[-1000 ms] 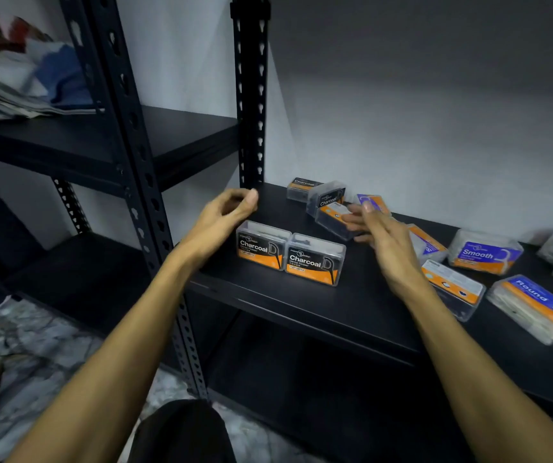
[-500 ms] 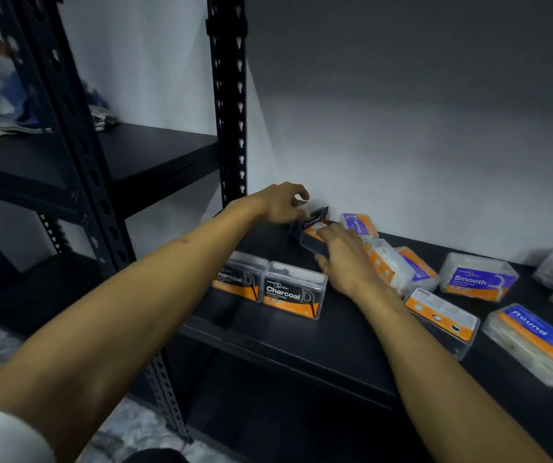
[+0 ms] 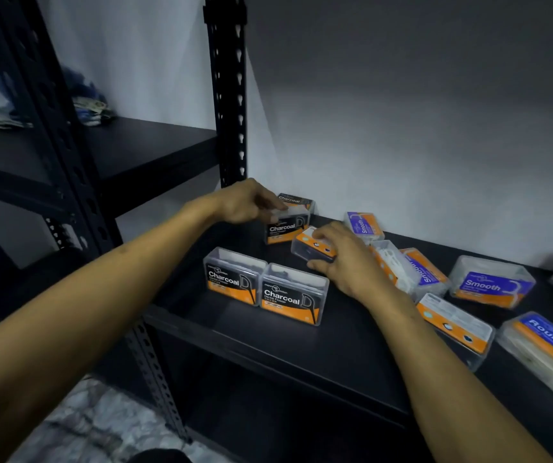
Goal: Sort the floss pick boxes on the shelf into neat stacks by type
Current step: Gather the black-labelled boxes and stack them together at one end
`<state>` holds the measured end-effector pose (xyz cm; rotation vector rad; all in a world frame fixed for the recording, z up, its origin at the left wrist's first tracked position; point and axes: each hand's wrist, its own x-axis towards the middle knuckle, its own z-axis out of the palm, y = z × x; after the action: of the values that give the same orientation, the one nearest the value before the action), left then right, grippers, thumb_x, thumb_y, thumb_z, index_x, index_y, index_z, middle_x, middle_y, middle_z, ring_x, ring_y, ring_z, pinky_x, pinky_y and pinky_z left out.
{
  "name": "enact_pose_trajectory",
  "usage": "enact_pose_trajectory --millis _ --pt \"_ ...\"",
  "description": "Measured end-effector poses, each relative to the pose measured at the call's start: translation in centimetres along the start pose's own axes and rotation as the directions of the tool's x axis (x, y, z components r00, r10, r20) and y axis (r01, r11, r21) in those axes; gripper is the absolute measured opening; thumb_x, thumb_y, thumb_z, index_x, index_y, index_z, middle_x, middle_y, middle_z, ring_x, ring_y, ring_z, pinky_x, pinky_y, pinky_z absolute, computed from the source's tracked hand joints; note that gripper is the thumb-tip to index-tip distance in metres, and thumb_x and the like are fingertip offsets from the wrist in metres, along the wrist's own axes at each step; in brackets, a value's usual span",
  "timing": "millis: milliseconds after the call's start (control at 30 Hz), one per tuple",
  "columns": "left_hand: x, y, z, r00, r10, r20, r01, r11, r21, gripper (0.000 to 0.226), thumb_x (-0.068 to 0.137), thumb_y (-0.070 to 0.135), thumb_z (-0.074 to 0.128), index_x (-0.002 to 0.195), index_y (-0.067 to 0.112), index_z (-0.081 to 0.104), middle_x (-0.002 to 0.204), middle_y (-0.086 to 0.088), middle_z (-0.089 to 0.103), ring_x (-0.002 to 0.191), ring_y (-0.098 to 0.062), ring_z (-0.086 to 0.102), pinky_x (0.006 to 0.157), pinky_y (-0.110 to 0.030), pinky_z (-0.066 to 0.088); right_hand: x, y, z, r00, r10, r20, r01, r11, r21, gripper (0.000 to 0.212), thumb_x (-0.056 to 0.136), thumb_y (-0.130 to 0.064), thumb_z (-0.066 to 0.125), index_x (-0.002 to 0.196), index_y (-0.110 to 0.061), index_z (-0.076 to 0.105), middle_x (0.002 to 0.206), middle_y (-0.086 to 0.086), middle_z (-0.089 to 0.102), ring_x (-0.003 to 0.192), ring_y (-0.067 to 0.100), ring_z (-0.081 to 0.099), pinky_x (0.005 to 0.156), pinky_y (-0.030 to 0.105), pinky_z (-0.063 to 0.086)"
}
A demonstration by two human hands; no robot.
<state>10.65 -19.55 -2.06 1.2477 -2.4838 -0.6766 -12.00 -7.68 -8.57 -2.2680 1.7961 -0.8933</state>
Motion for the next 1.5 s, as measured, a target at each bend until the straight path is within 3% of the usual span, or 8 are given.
enact_pose_trajectory --millis 167,333,633,833,967,1067,1167,1500 --pt "-3.9 -2.8 0.2 0.990 -0.052 -0.132 0.004 0.942 -0.336 0.035 0.085 0.018 0.077 0.119 0.017 0.073 0.113 0.004 0.074 0.105 -0.002 0.067 0.095 -0.013 0.048 -0.2 -0.4 0.3 0.997 0.070 0.012 -0.071 0.989 0.132 0.064 0.077 -0.028 0.083 0.133 -0.020 0.052 0.133 -0.005 0.050 0.113 0.007 0.045 0.089 0.021 0.035" --pt "-5.3 -5.2 3.7 0.958 -0.204 -0.203 -0.046 0.587 -0.808 0.041 0.080 0.016 0.075 0.118 0.005 0.068 0.107 -0.008 0.076 0.104 -0.022 0.071 0.086 -0.022 0.056 -0.7 -0.8 0.1 0.994 0.083 -0.070 -0.066 0.974 0.219 0.054 0.082 -0.025 0.076 0.132 -0.027 0.054 0.127 -0.008 0.060 0.110 0.002 0.051 0.089 0.019 0.040" --pt "-5.9 -4.8 4.7 0.939 -0.211 -0.270 -0.092 0.603 -0.792 0.029 0.092 0.015 0.068 0.120 0.009 0.069 0.104 -0.003 0.077 0.095 -0.014 0.074 0.080 -0.018 0.055 -0.4 -1.1 0.1 0.973 0.215 -0.089 -0.166 0.910 0.379 0.021 0.100 -0.038 0.049 0.117 -0.028 0.057 0.105 -0.010 0.065 0.099 0.007 0.062 0.080 0.028 0.054" --pt "-6.4 -4.2 4.7 0.931 -0.211 -0.297 -0.100 0.636 -0.765 0.028 0.095 0.019 0.065 0.120 0.010 0.069 0.107 -0.003 0.075 0.094 -0.010 0.074 0.079 -0.016 0.055 -0.4 -1.5 -0.4 0.969 0.248 -0.013 -0.219 0.878 0.426 0.026 0.104 -0.036 0.039 0.120 -0.027 0.057 0.116 -0.007 0.060 0.099 -0.002 0.055 0.074 0.012 0.038" --pt "-6.7 -3.7 4.9 0.930 -0.217 -0.296 -0.076 0.676 -0.733 0.014 0.094 0.024 0.065 0.107 0.023 0.072 0.100 0.007 0.075 0.087 -0.003 0.074 0.073 -0.012 0.053 0.7 -2.2 -0.8 0.972 0.232 -0.033 -0.203 0.904 0.375 0.040 0.096 -0.051 0.051 0.123 -0.023 0.059 0.122 -0.002 0.061 0.114 0.013 0.057 0.088 0.024 0.045" --pt "-6.5 -4.0 5.0 0.930 -0.211 -0.299 -0.075 0.690 -0.719 0.012 0.094 0.024 0.065 0.105 0.025 0.072 0.092 0.012 0.077 0.087 -0.004 0.074 0.072 -0.012 0.053 1.4 -2.2 -0.1 0.976 0.212 0.047 -0.217 0.957 0.192 0.053 0.089 -0.040 0.068 0.136 -0.020 0.055 0.132 0.004 0.061 0.121 0.020 0.055 0.095 0.028 0.042" --pt "-6.4 -4.7 4.9 0.929 -0.216 -0.299 -0.069 0.693 -0.717 0.016 0.093 0.027 0.067 0.108 0.024 0.073 0.100 0.004 0.077 0.093 -0.013 0.074 0.081 -0.019 0.056 1.5 -1.5 -0.1 0.975 0.216 0.055 -0.223 0.938 0.264 0.054 0.084 -0.032 0.076 0.134 -0.021 0.058 0.130 0.002 0.063 0.119 0.019 0.057 0.102 0.031 0.044" --pt "-5.7 -4.0 3.5 0.973 -0.147 -0.177 0.005 0.780 -0.625 0.019 0.100 0.014 0.052 0.109 0.007 0.066 0.095 -0.002 0.071 0.083 -0.010 0.069 0.072 -0.016 0.052 0.0 -1.2 -0.6 0.978 0.193 0.082 -0.208 0.932 0.298 0.048 0.091 -0.035 0.068 0.137 -0.027 0.055 0.130 -0.002 0.057 0.120 0.014 0.053 0.104 0.035 0.042"
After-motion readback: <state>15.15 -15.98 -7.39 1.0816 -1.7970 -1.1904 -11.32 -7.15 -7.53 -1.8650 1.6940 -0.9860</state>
